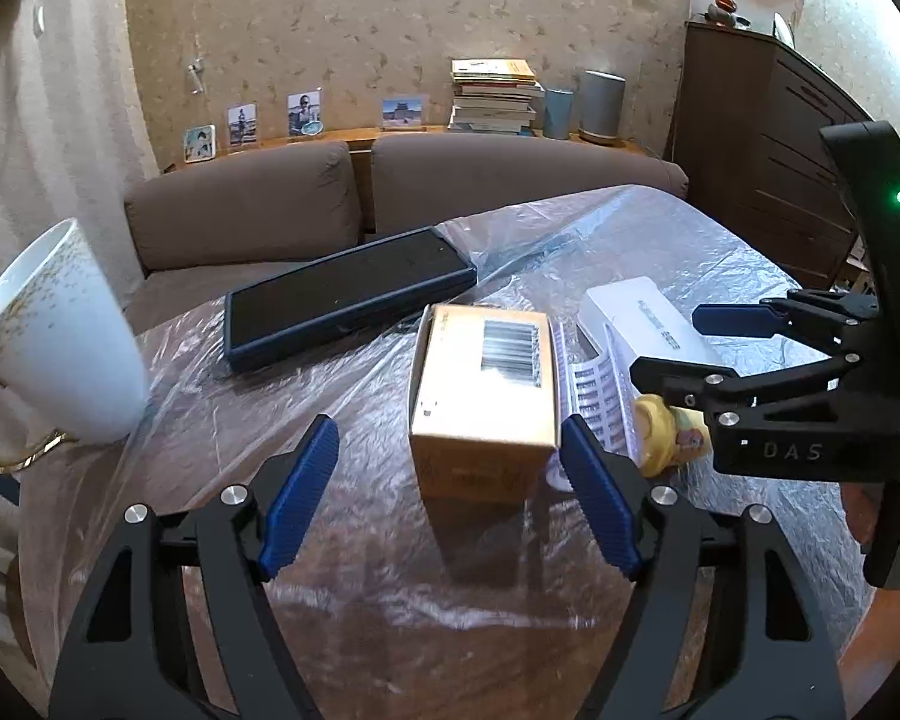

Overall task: Collect trash
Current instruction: 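Grasp the tan barcode box with the left tool while the right tool grasps the white plastic box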

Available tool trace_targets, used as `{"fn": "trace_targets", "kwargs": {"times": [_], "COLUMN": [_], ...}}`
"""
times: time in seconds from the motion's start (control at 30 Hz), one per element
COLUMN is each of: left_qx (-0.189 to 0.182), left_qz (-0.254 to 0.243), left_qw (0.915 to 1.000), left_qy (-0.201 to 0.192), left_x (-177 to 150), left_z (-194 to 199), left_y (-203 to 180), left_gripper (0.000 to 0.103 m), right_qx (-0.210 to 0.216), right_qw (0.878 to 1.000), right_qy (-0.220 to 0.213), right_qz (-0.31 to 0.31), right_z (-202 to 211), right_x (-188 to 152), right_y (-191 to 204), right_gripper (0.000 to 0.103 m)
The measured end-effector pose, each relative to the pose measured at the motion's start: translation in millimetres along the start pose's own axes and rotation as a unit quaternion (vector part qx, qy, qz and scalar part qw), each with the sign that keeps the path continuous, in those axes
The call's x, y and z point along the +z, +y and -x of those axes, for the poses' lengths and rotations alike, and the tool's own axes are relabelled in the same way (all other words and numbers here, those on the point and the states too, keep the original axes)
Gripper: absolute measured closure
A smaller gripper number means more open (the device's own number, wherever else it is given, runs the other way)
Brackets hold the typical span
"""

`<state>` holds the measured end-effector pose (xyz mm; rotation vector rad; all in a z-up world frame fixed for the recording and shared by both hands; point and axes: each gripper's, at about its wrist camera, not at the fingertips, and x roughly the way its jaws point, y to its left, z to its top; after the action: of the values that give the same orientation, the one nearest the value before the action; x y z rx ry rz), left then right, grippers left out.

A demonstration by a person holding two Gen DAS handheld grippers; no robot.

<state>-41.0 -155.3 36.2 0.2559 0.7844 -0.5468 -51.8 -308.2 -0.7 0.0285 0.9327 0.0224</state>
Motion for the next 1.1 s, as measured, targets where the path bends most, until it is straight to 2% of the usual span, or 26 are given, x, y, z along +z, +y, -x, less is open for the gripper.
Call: {"fn": "trace_targets", "kwargs": {"times": [0.13,0.53,0.57,0.67,0.7,0.77,0.8,1.1], "left_qx": [-0.003,0.004,0.003,0.006,0.005,0.007,0.012,0.013], "left_qz": [-0.003,0.005,0.008,0.013,0.012,0.008,0.005,0.013], "left_qw": [1.0000,0.9996,0.9995,0.9994,0.9994,0.9993,0.9993,0.9992], "left_qy": [0.006,0.029,0.030,0.032,0.032,0.035,0.036,0.036], "left_x": [5,13,13,12,12,11,11,6], "left_z": [-9,-37,-38,-42,-42,-43,-44,-35], "left_y": [2,10,12,15,15,14,13,13], "left_gripper": [0.033,0.033,0.033,0.033,0.034,0.050,0.053,0.054], "right_qx": [-0.012,-0.017,-0.016,-0.011,-0.009,-0.006,-0.005,0.019], "right_qw": [1.000,1.000,1.000,1.000,1.000,1.000,1.000,1.000], "right_qy": [0.004,0.015,0.013,0.009,0.009,0.007,0.005,-0.006], "right_qz": [-0.002,0.014,0.010,0.005,0.005,0.005,0.004,-0.019], "right_z": [-5,-22,-22,-20,-19,-18,-17,-4], "right_x": [3,4,4,5,4,3,3,-7], "right_y": [-7,-6,-7,-9,-10,-10,-11,-21], "right_gripper": [0.037,0.037,0.037,0.048,0.049,0.049,0.049,0.049]}}
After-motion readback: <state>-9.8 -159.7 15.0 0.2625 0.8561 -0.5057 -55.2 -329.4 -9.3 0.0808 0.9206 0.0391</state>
